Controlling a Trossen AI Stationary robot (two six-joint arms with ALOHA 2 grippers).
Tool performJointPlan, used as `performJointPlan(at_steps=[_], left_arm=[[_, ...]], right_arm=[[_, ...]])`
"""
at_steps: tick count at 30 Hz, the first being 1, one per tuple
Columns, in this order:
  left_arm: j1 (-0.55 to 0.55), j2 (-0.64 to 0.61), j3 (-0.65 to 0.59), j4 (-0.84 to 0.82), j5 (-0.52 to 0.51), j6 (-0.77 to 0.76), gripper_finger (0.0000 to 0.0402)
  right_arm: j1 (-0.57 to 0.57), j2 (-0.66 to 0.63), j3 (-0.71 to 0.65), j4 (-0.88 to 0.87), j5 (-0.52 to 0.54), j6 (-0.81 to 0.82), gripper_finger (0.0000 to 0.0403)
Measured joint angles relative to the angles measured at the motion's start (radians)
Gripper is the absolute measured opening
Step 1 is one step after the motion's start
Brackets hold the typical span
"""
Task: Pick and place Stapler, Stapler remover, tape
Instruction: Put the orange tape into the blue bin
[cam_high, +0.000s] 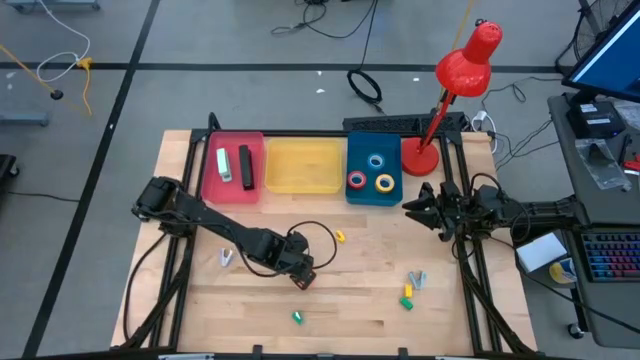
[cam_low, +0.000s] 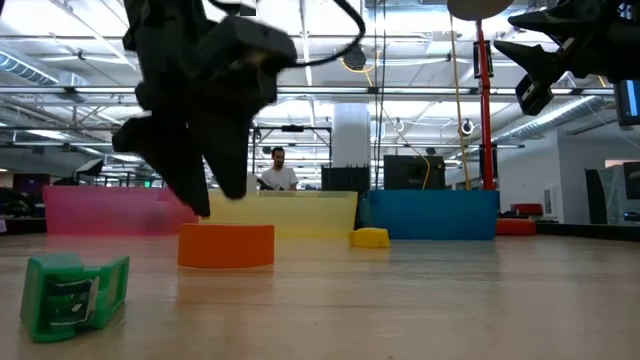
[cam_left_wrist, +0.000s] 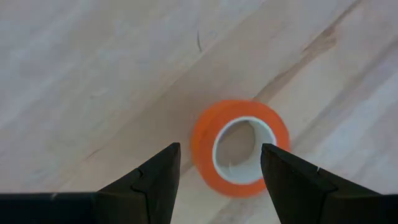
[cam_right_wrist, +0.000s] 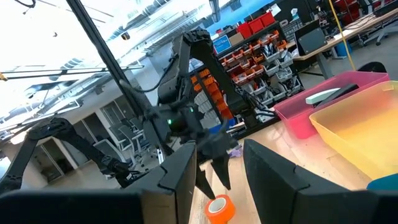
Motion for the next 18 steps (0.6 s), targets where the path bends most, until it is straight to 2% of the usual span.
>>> performJointPlan(at_steps=[7,14,18], left_arm=[[-0.001,0.082,0.002,0.009,0.057,-0.037,0.0223],[0.0,0.108,0.005,0.02,0.072,-0.04,0.022],[0.009,0.102,0.003,0.014,0.08,-0.043,0.0175]], right_arm=[[0.0,0.002,0.002,-0.015,0.0,0.0,0.0126],[0.0,0.002,0.002,-0.019,0.0,0.0,0.0125],[0.0,0.002,0.002,-0.019,0.0,0.0,0.0126]])
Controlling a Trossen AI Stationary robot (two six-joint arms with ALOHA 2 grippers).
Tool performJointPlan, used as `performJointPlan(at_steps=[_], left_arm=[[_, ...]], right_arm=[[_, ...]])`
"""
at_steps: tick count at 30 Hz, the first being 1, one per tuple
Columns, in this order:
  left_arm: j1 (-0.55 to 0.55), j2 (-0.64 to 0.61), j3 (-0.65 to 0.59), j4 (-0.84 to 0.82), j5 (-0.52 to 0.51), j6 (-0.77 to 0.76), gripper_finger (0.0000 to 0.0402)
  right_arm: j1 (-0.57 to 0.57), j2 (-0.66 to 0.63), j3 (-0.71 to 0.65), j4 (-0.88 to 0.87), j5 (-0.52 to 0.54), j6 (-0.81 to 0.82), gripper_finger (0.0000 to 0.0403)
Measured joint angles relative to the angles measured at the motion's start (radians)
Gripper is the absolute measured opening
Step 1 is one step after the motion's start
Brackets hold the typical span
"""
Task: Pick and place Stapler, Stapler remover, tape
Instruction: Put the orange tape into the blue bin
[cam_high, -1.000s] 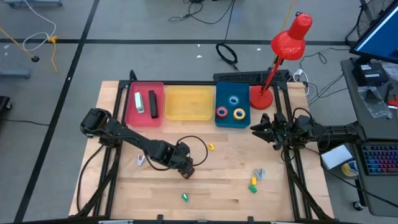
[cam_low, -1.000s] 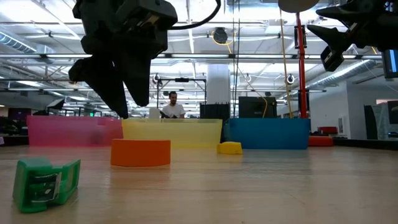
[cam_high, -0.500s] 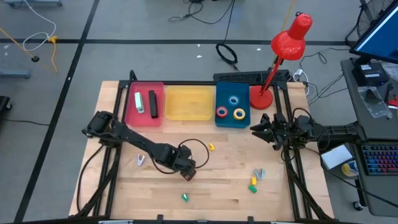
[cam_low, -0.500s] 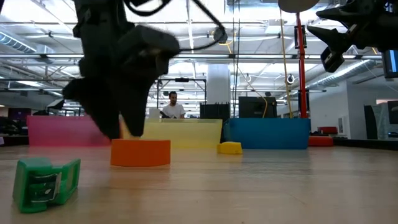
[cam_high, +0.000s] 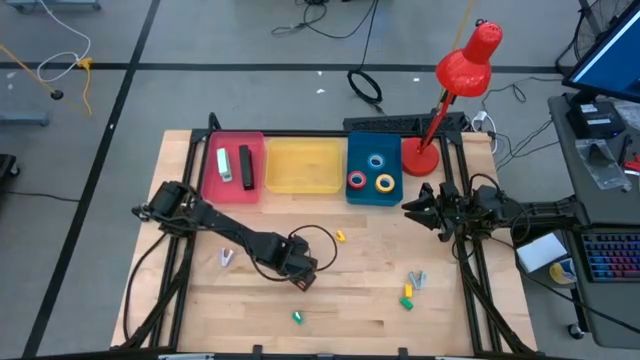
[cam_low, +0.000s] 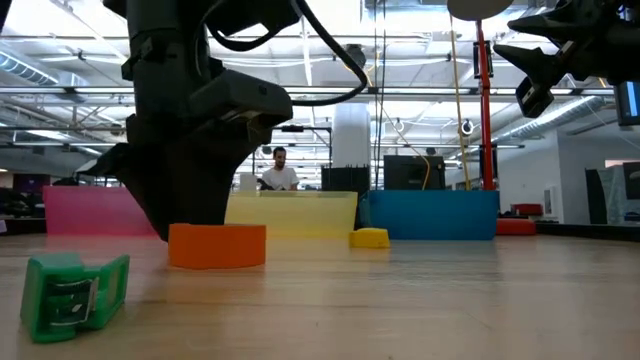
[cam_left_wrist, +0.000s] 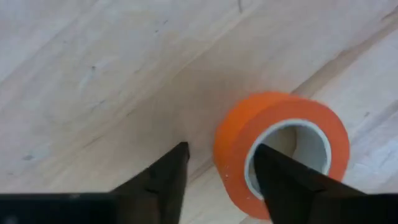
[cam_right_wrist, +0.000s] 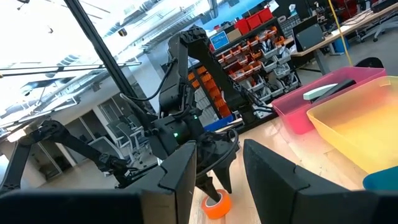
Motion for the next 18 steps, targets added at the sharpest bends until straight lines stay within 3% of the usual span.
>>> performJointPlan(at_steps=[7,18], left_arm=[[0.01,0.002,-0.002,0.004,0.01,0.0,0.0039],[0.034,-0.076,-0.006,0.117,0.008,-0.024,0.004]], right_arm=[[0.0,0.0,0.0,-0.002,0.0,-0.001,0.0125],[0.0,0.0,0.0,-0.001,0.001,-0.003,0.0125]])
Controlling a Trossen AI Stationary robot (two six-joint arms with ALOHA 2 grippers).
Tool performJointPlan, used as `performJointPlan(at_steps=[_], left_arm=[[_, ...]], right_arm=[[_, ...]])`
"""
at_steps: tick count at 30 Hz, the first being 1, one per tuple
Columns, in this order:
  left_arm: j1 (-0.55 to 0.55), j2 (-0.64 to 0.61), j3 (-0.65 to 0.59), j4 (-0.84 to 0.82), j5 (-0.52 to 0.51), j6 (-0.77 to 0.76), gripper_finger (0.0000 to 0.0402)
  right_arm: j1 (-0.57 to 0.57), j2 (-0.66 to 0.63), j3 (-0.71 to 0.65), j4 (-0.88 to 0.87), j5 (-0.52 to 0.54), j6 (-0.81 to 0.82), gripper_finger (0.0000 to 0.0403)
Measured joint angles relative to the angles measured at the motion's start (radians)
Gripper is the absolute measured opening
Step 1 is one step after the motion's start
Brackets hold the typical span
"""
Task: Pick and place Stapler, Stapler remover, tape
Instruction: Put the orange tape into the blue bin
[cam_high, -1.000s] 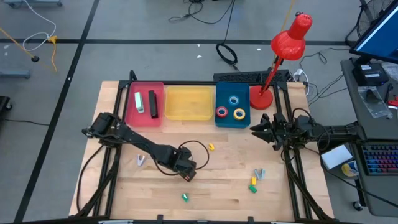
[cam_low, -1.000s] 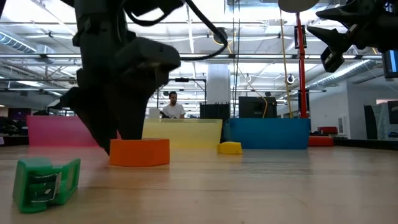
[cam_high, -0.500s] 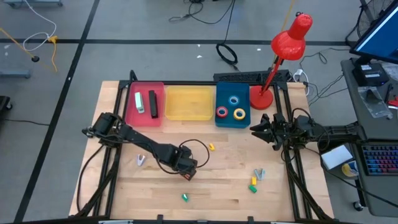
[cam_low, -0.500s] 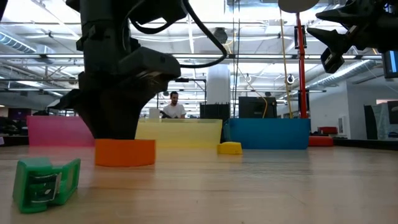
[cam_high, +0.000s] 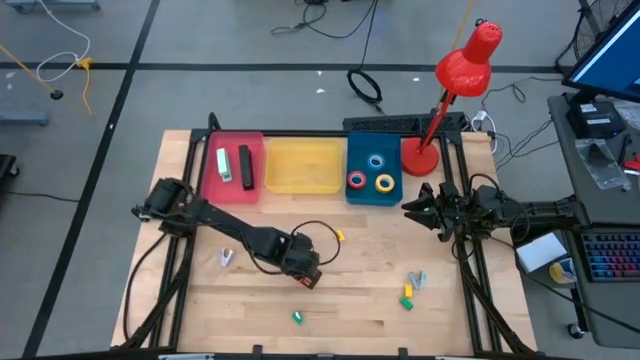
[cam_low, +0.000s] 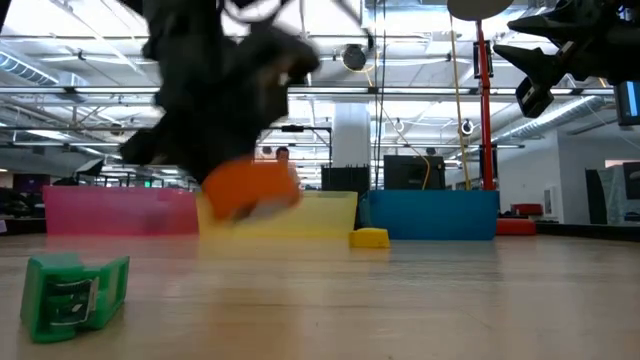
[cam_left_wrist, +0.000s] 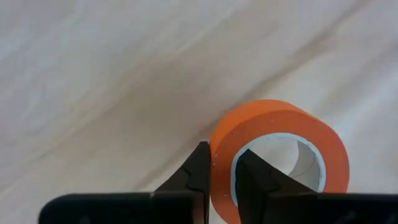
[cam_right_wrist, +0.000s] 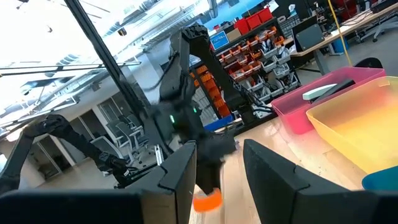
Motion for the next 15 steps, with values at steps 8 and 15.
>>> performJointPlan(at_steps=[8,15], left_arm=[[0.092,-0.142,0.003,0.337,-0.133,0.187,0.004],[0.283,-0.173,0.03,0.514,-0.12,0.469,0.004]], right_arm=[[0.0,0.0,0.0,0.009,0.003,0.001,0.0125],[0.0,0.002,0.0,0.012,0.003,0.001,0.0126]])
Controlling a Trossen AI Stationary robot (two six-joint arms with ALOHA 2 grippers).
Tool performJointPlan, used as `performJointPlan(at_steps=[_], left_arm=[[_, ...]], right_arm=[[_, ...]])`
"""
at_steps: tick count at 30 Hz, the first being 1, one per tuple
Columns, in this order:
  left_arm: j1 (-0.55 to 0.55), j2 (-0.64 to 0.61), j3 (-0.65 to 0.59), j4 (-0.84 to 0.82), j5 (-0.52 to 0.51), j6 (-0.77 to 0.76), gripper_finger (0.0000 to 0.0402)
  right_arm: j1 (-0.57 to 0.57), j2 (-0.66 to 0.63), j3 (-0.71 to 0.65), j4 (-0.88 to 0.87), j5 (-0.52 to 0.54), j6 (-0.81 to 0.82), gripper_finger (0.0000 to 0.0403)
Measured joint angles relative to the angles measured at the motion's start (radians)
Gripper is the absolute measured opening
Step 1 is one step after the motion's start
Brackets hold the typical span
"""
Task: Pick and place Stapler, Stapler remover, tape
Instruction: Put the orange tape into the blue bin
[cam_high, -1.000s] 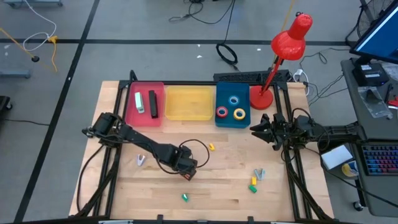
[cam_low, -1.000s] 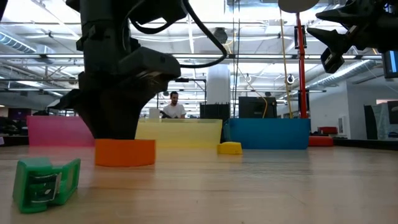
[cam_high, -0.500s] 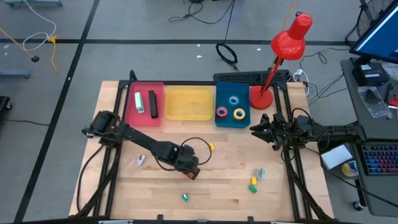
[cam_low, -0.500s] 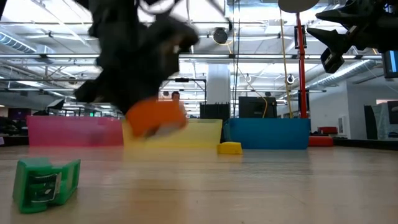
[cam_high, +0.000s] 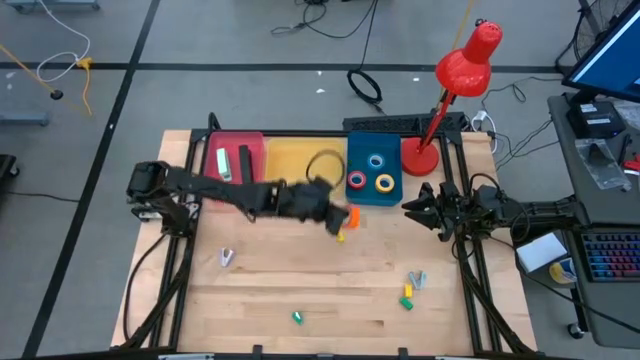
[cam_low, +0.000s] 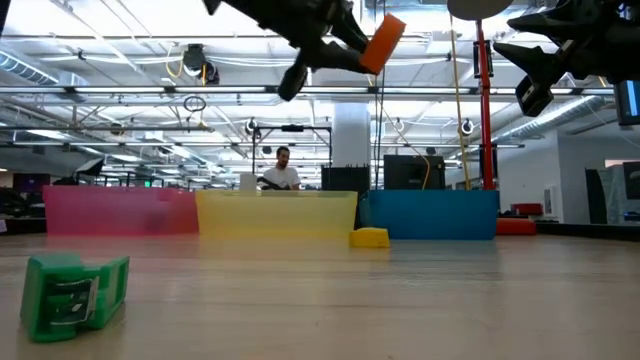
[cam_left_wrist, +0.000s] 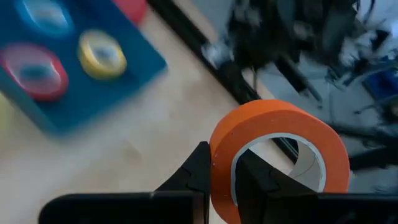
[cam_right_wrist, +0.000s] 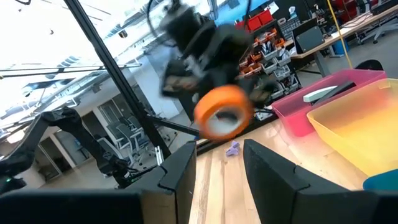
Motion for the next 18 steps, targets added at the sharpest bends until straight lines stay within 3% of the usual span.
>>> performJointPlan(at_steps=[8,18], left_arm=[[0.182,0.058,0.193,-0.154,0.023,0.346,0.004],[0.282,0.262,0.496,-0.338,-0.01,0.635,0.004]], right_arm=[[0.0,0.0,0.0,0.009,0.003,0.001,0.0125],[0.0,0.0,0.0,0.015,0.005,0.002,0.0126]])
